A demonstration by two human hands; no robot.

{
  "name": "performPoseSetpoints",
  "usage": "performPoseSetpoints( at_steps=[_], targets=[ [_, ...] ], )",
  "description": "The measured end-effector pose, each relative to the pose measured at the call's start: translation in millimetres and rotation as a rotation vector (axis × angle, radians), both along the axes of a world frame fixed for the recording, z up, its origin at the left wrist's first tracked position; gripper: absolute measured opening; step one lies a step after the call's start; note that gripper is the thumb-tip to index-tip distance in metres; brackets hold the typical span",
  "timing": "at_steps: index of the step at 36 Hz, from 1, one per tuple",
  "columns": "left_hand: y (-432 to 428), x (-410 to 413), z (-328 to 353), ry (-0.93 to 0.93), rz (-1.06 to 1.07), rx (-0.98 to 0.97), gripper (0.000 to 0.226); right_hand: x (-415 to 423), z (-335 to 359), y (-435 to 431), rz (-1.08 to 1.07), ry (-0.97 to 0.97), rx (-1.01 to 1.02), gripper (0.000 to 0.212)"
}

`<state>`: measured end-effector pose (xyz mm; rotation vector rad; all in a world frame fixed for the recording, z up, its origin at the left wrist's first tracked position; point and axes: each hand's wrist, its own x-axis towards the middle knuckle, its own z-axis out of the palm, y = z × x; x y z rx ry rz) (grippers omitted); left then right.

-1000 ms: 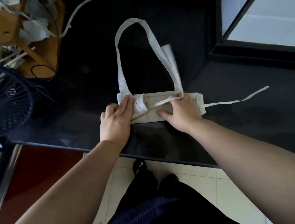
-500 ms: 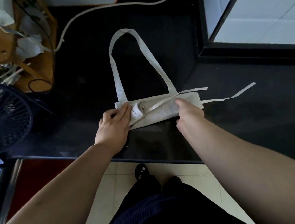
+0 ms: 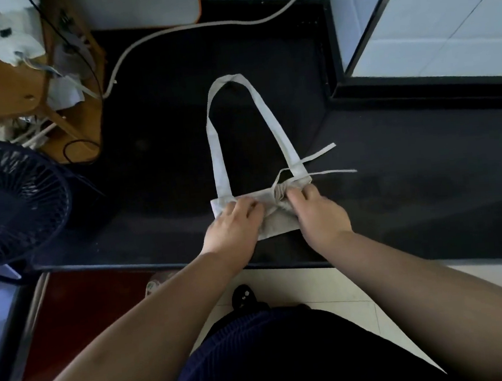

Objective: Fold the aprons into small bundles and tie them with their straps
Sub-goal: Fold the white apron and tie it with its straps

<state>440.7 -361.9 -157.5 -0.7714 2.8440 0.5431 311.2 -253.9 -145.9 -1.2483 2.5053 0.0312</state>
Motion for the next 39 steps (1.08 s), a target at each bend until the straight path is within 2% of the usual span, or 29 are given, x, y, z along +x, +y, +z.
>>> performPoseSetpoints(
  at_steps=[3, 7, 11, 13, 15, 17, 20, 23, 25, 26, 28, 29, 32, 39],
  targets=[
    [9, 7, -7, -0.018, -0.034, -0.046, 0.044, 7, -2, 8, 0.181, 0.088, -0.011, 0.053],
    [22, 6, -6, -0.018, -0.01, -0.11, 0.043, 11, -3, 24, 0.201, -0.009, -0.024, 0.064],
    [31, 11, -9, -0.045, -0.019, -0.082, 0.044, 16, -6, 40, 0.182, -0.036, -0.063, 0.059],
    [33, 14, -10, 0.125, 0.109, 0.073, 0.032, 19, -8, 46, 0.173, -0.041, -0.065, 0.058],
    [35, 16, -6, 0.32, 0.337, 0.289, 0.023, 22, -6, 48, 0.241, 0.04, 0.004, 0.061],
    [36, 16, 1, 0.371, 0.515, 0.482, 0.021, 22, -4, 49, 0.265, 0.059, 0.021, 0.064],
    [37, 18, 7, 0.448, 0.738, 0.786, 0.012, 17, -6, 50, 0.23, -0.01, 0.002, 0.07],
    [33, 20, 8, 0.542, 0.896, 1.06, 0.019, 10, -9, 49, 0.331, -0.066, 0.042, 0.073],
    [31, 21, 9, 0.548, 0.899, 1.12, 0.02, 11, -7, 41, 0.284, -0.263, 0.024, 0.062],
    [29, 21, 8, 0.544, 0.889, 1.141, 0.02, 12, -3, 36, 0.233, -0.369, -0.005, 0.048],
    [28, 22, 8, 0.55, 0.872, 1.208, 0.026, 15, 3, 25, 0.132, -0.501, -0.036, 0.005],
    [27, 22, 8, 0.554, 0.876, 1.243, 0.029, 15, 3, 20, 0.099, -0.536, -0.049, 0.011],
    [29, 22, 9, 0.523, 0.886, 1.228, 0.033, 16, 2, 13, -0.035, -0.602, -0.086, 0.019],
    [39, 10, 12, 0.438, 0.829, 1.076, 0.019, 25, 1, 0, -0.218, -0.648, -0.08, 0.043]
  ],
)
